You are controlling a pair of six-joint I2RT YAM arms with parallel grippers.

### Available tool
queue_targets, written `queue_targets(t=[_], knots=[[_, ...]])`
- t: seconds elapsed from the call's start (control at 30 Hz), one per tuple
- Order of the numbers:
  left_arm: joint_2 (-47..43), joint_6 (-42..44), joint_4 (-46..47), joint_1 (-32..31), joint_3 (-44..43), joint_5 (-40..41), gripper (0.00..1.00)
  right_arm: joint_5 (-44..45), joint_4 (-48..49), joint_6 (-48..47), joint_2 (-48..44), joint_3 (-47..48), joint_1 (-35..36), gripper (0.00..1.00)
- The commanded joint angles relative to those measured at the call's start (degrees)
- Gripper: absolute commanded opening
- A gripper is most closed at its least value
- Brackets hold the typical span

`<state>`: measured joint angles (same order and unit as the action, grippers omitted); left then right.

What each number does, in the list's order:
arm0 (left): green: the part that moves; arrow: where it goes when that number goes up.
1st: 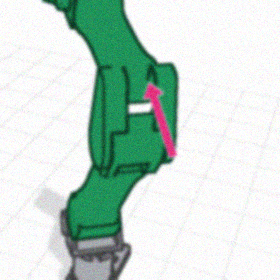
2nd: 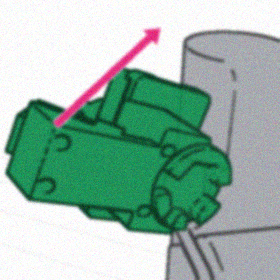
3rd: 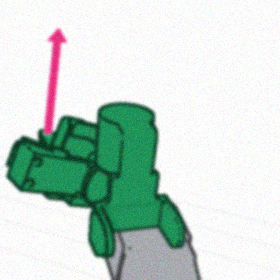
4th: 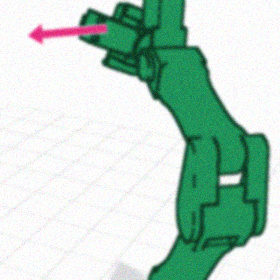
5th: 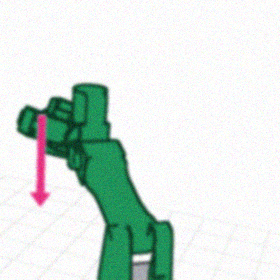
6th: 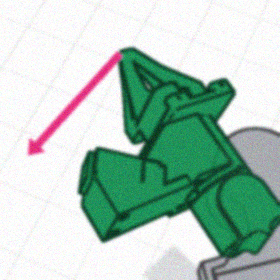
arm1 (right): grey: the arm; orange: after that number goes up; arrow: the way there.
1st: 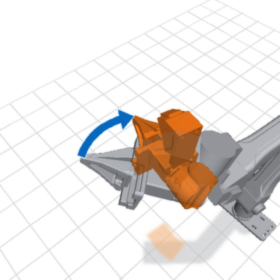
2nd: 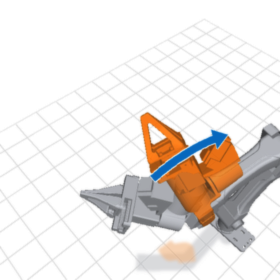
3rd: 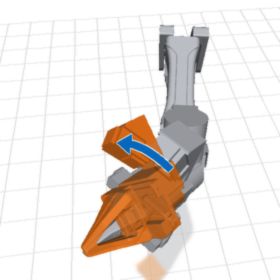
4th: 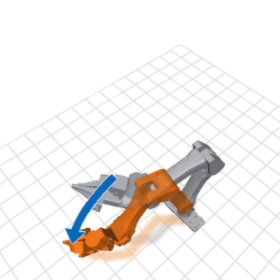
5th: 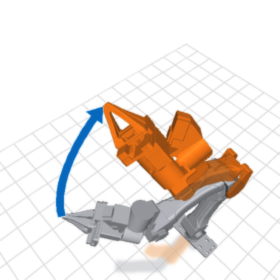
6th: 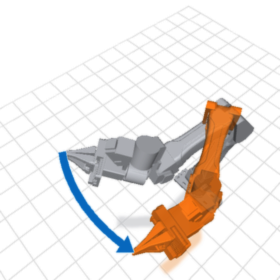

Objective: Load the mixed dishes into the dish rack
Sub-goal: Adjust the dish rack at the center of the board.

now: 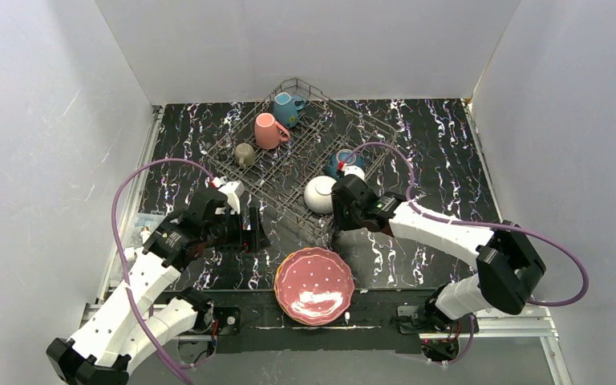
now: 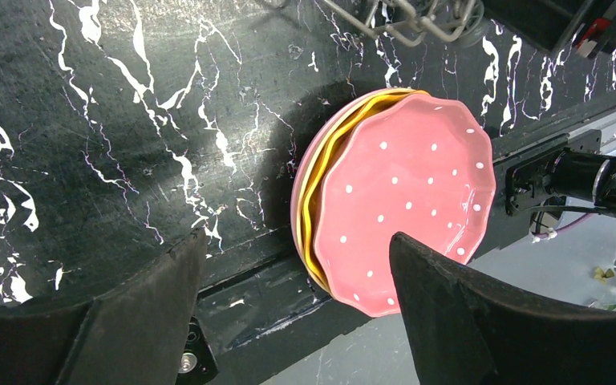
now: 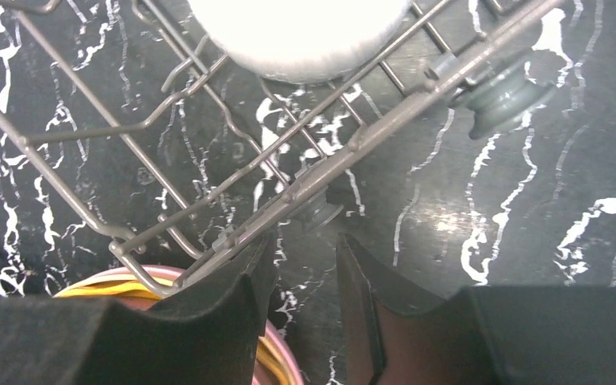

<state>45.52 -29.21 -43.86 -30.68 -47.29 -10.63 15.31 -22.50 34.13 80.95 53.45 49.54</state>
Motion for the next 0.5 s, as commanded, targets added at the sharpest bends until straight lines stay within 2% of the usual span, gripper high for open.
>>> queue_targets(t=[0.0,0.47], knots=[[-1.1,0.0,-1.6,0.4,0.1,0.7,0.83,-1.0,0.3,2.2,2.8,4.1,4.0,0.44],[-1.7,0.8,-3.9,0.4,-0.9,4.1,0.84,0.2,1.0,3.0,14.2,14.2,12.2,0.46]])
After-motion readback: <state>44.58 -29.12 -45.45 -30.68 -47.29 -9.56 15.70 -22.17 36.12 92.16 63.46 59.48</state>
